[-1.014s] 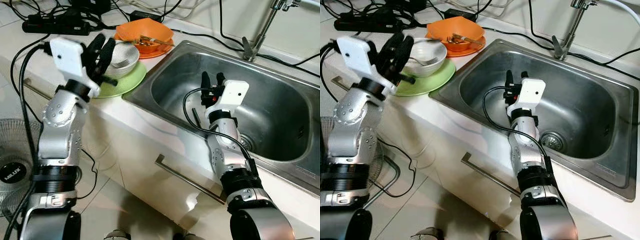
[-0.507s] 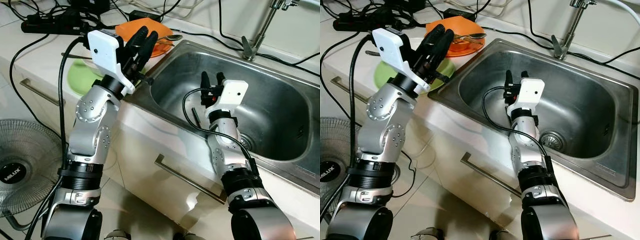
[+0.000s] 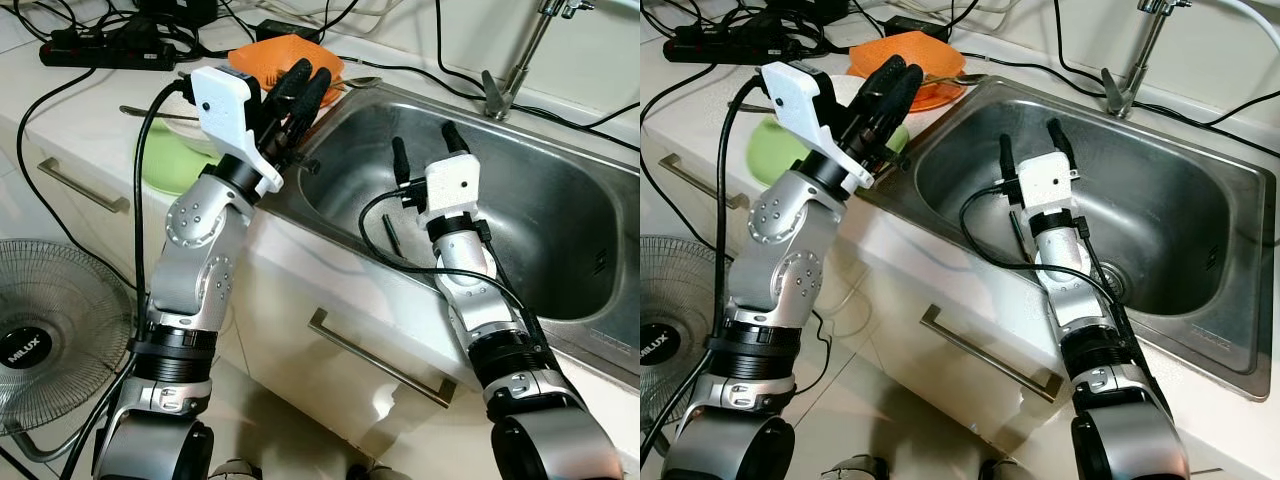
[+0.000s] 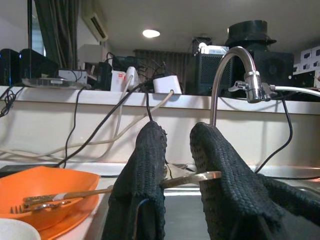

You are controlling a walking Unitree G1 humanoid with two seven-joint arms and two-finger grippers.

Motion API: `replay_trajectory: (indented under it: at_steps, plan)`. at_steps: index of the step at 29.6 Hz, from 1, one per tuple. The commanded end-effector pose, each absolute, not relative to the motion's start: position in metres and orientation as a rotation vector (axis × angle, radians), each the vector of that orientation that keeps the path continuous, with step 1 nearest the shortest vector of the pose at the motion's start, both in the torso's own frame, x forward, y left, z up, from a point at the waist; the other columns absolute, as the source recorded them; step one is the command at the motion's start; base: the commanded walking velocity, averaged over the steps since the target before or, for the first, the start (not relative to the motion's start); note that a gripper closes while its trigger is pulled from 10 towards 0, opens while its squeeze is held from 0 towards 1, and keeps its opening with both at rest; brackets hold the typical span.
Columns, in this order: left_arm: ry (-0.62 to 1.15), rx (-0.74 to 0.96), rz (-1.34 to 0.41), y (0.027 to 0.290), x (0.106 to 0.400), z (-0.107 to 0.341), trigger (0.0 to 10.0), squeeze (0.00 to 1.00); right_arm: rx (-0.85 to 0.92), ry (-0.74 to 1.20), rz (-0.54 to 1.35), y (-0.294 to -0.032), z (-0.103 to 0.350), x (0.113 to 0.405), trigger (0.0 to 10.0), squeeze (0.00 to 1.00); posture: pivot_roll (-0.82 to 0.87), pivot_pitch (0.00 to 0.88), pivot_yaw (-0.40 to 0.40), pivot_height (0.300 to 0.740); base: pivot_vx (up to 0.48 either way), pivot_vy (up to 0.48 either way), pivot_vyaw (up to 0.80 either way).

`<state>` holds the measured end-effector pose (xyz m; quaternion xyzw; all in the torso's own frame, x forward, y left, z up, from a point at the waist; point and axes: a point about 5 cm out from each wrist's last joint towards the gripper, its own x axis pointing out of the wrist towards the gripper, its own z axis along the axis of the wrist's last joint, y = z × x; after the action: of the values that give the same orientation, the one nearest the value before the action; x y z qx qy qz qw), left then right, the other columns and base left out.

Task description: Kitchen organization

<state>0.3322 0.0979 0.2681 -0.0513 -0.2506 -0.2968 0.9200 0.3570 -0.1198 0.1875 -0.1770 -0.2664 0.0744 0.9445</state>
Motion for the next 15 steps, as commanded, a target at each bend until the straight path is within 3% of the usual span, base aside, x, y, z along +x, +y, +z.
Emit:
replay_trajectory:
  at_steps: [1,4,5,15]
  plan:
    - [-0.513,-0.11,-0.645,0.093,0.33,0.268,10.0,0.0,-0.384,-0.586,0.158,-0.118,0.196,0.357,10.0,1.0,0.12,0.084,-0.035,0.74,0.0,0.0,0.0]
    - [-0.498,-0.113,-0.664,0.09,0.329,0.266,10.0,0.0,-0.393,-0.586,0.148,-0.117,0.196,0.357,10.0,1.0,0.12,0.076,-0.033,0.74,0.0,0.0,0.0]
    - [-0.482,-0.108,-0.684,0.089,0.328,0.263,10.0,0.0,-0.4,-0.59,0.151,-0.116,0.196,0.357,10.0,0.0,0.12,0.074,-0.033,0.74,0.0,0.0,0.0]
    - [-0.421,-0.074,-0.794,0.084,0.322,0.254,10.0,0.0,-0.383,-0.621,0.172,-0.108,0.198,0.354,10.0,0.0,0.12,0.066,-0.028,0.74,0.0,0.0,0.0]
